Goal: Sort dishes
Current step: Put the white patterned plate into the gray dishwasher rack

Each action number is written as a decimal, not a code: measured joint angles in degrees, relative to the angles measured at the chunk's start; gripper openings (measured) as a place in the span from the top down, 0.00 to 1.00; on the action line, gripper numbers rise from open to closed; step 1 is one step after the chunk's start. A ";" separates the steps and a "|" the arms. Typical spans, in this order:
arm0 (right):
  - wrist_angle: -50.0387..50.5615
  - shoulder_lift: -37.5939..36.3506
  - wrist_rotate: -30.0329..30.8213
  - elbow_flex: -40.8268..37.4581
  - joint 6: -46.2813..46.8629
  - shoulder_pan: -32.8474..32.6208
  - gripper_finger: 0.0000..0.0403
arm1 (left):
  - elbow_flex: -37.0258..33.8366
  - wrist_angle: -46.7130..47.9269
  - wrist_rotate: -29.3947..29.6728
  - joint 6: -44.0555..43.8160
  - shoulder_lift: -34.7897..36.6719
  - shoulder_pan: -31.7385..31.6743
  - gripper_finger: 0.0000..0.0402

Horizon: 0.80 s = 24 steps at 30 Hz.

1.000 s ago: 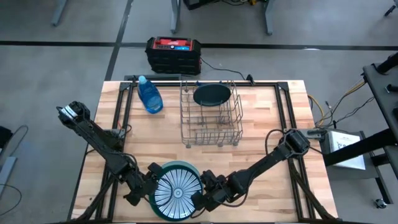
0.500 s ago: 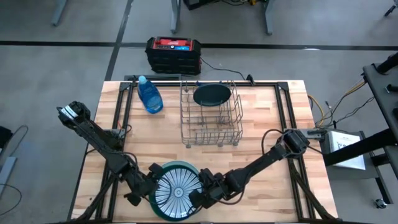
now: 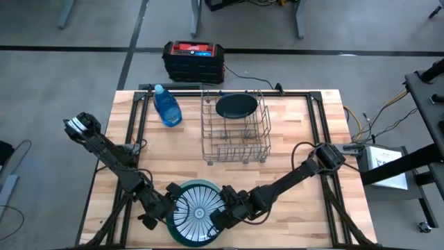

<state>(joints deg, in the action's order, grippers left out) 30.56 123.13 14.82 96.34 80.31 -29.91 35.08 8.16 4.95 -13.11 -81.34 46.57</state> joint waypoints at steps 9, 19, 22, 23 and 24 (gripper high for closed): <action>1.67 -1.31 1.20 -0.05 -0.11 -0.13 0.19 | -0.08 0.04 -0.14 -0.47 -0.07 0.00 0.61; -4.61 0.92 1.38 -0.05 -2.87 0.83 0.18 | -0.20 -0.43 0.11 -0.50 -0.11 0.00 0.61; -5.99 1.52 1.33 -0.05 -3.48 1.11 0.18 | -0.35 -0.74 0.24 -0.50 -0.11 0.00 0.61; -6.00 1.78 1.32 -0.05 -3.48 1.21 0.18 | -0.38 -0.85 0.25 -0.51 -0.11 0.00 0.61; -6.40 1.98 1.34 -0.05 -3.45 1.37 0.18 | -0.43 -0.95 0.26 -0.52 -0.11 0.00 0.61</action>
<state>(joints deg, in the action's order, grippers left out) 24.16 125.11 16.16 96.29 76.86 -28.54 34.65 7.21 5.20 -13.63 -81.45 46.57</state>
